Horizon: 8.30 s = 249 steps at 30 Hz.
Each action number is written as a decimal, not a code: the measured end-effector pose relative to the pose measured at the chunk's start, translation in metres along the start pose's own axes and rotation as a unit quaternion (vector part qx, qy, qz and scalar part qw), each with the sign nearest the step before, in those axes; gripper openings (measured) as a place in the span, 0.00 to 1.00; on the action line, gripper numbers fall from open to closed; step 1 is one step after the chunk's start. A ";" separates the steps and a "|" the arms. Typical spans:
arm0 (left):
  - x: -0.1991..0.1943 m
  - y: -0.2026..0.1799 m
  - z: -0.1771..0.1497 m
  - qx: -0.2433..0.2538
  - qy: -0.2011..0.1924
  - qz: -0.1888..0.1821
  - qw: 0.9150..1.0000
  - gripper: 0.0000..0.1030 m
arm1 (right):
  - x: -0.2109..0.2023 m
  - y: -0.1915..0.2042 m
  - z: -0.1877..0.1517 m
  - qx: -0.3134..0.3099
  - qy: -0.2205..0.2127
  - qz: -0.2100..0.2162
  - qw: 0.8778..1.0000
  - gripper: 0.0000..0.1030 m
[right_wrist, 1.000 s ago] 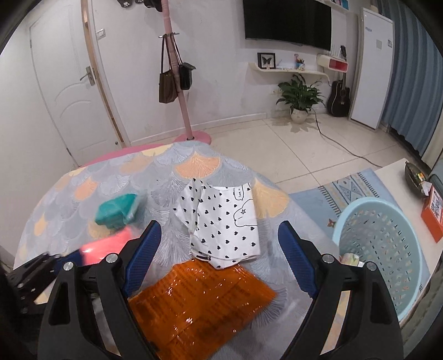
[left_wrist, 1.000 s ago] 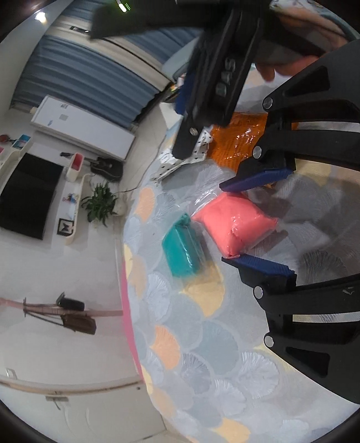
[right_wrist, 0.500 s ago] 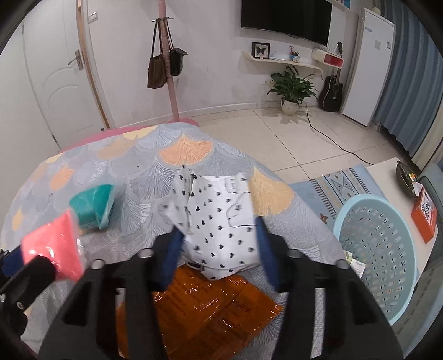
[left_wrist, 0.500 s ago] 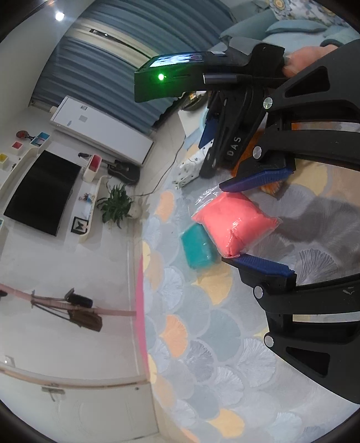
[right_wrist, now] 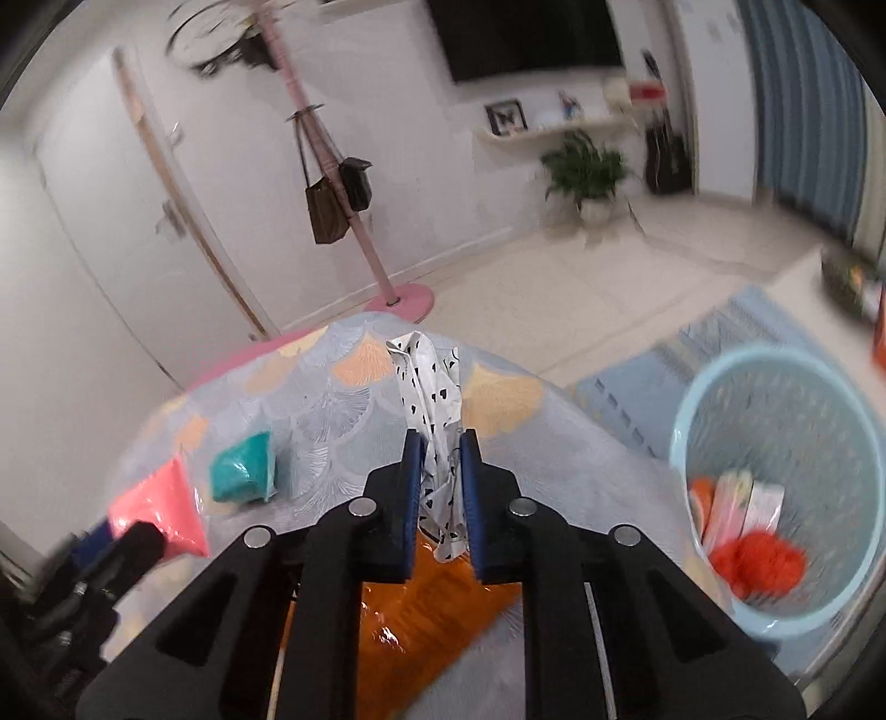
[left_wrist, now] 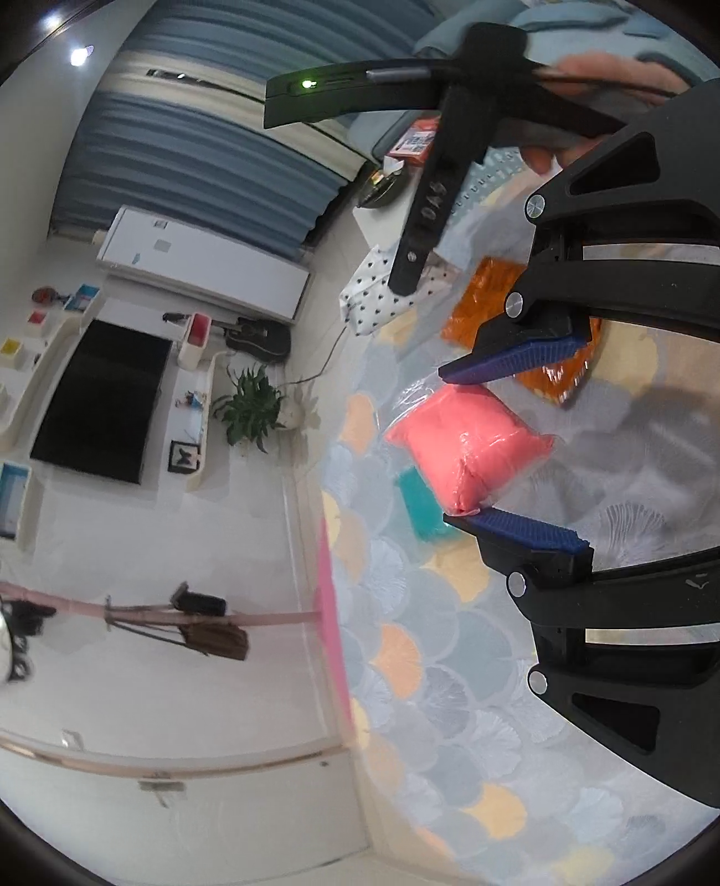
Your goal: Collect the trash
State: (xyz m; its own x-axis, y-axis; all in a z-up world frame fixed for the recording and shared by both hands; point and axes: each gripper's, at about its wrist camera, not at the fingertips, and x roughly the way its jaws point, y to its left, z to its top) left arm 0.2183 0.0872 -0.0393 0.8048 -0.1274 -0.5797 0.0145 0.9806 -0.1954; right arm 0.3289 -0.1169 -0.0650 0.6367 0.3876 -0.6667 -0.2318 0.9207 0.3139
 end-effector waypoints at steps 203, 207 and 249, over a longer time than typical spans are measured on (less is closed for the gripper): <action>0.125 -0.223 0.033 0.057 0.124 -0.199 0.971 0.80 | -0.091 -0.242 -0.033 0.165 0.022 -0.162 0.973 0.64; 0.080 -0.199 0.035 0.049 0.095 -0.206 0.973 0.80 | -0.115 -0.205 -0.033 0.137 0.002 -0.146 0.980 0.68; -0.087 -0.016 -0.105 -0.043 -0.070 0.053 0.995 0.92 | -0.172 0.016 -0.151 -0.040 -0.118 -0.120 0.985 0.79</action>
State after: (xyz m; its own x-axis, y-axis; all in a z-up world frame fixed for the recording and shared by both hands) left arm 0.0857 0.0673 -0.0694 0.8740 0.0034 -0.4860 -0.1204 0.9703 -0.2097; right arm 0.1039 -0.1621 -0.0473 0.8317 0.1456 -0.5357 -0.1049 0.9888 0.1059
